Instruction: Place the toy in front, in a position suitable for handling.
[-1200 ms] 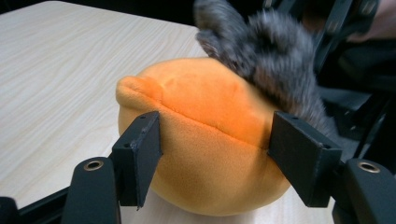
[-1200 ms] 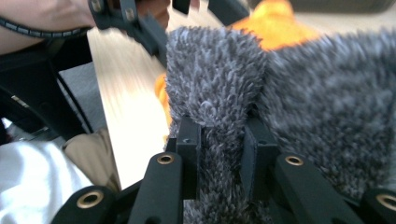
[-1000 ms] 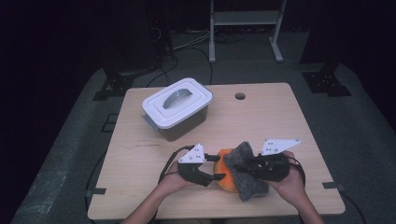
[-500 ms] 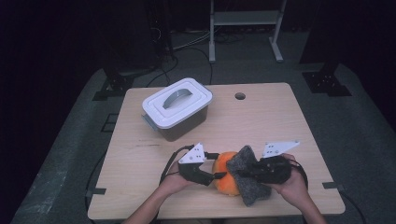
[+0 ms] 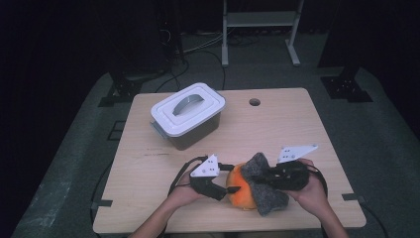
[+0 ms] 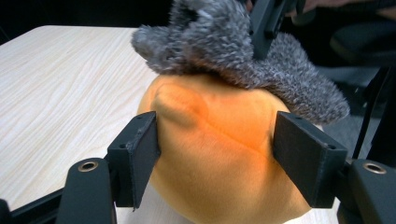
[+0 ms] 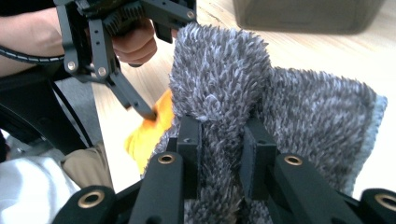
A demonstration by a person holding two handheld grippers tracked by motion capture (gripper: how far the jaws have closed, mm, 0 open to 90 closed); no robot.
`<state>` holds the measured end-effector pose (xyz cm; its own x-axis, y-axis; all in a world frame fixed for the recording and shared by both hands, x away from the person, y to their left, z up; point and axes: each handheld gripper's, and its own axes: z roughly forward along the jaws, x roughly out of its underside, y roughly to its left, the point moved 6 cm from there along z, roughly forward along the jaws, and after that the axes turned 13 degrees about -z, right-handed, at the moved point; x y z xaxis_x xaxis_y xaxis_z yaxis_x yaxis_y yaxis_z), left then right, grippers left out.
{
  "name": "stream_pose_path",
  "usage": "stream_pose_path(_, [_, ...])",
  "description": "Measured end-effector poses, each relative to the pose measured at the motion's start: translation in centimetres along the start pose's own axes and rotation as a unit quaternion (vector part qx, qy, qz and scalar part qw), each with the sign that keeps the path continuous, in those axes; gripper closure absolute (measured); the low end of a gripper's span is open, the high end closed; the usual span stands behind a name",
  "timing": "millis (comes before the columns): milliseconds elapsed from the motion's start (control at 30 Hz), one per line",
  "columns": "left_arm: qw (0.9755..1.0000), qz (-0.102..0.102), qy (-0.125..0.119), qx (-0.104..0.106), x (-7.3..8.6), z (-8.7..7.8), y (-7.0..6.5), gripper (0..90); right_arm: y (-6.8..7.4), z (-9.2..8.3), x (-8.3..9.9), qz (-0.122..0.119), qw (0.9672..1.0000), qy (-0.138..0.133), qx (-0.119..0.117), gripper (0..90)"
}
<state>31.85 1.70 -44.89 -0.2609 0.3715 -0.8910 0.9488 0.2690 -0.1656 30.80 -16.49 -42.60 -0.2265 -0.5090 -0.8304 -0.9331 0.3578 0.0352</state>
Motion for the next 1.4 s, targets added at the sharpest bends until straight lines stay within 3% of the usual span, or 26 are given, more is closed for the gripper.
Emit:
stream_pose_path(100, [1.0000, 0.004, 0.003, 0.004, 0.0, 0.3, -0.3, 31.8, 0.0, -0.3, 0.1, 0.006, 0.9999, -0.009, -0.004, 71.9])
stream_pose_path(267, [0.9994, 0.027, 0.006, 0.022, 0.0, 0.6, -1.3, 32.7, 1.1, 0.0, -2.2, -0.025, 0.9988, -0.040, -0.008, 71.9])
stream_pose_path(400, [0.9990, 0.036, 0.009, 0.023, 0.2, 0.6, -1.4, 32.9, 1.3, 0.8, -2.2, -0.039, 0.9991, -0.018, -0.008, 71.9])
stream_pose_path(533, [0.9993, 0.027, 0.009, 0.023, 0.3, 0.4, -1.0, 33.3, 0.5, 0.5, -1.4, -0.028, 0.9995, -0.013, 0.000, 71.9])
stream_pose_path(633, [0.9994, 0.024, 0.010, 0.025, 0.4, 0.3, -0.8, 33.2, -0.4, -0.1, -0.3, -0.008, 0.9998, -0.015, 0.008, 71.9])
stream_pose_path(767, [0.9996, 0.014, 0.005, 0.024, 0.0, 0.3, -0.8, 31.1, -1.1, -0.5, 0.7, 0.024, 0.9994, -0.027, 0.001, 71.9])
stream_pose_path(900, [0.9997, -0.001, -0.001, 0.023, -0.3, 0.4, -0.9, 29.4, -0.2, -0.3, -0.4, 0.014, 0.9990, -0.041, -0.012, 71.7])
stream_pose_path(967, [0.9999, 0.002, 0.002, 0.016, -0.3, 0.4, -0.9, 29.2, 0.6, 0.1, -1.0, 0.001, 0.9987, -0.045, -0.025, 71.5])
stream_pose_path(1067, [0.9999, 0.008, 0.009, 0.003, 0.0, 0.3, -0.6, 30.6, 0.7, 0.4, -1.0, -0.011, 0.9993, -0.033, -0.016, 71.5])
stream_pose_path(1267, [0.9999, -0.002, 0.013, -0.003, 0.4, 0.0, 0.4, 31.3, -1.0, -0.5, 0.5, 0.011, 0.9996, -0.022, 0.011, 71.6])
stream_pose_path(1400, [0.9998, -0.013, 0.014, -0.001, 0.3, -0.1, 0.6, 30.0, -1.4, -0.5, 1.4, 0.032, 0.9991, -0.026, 0.007, 71.6])
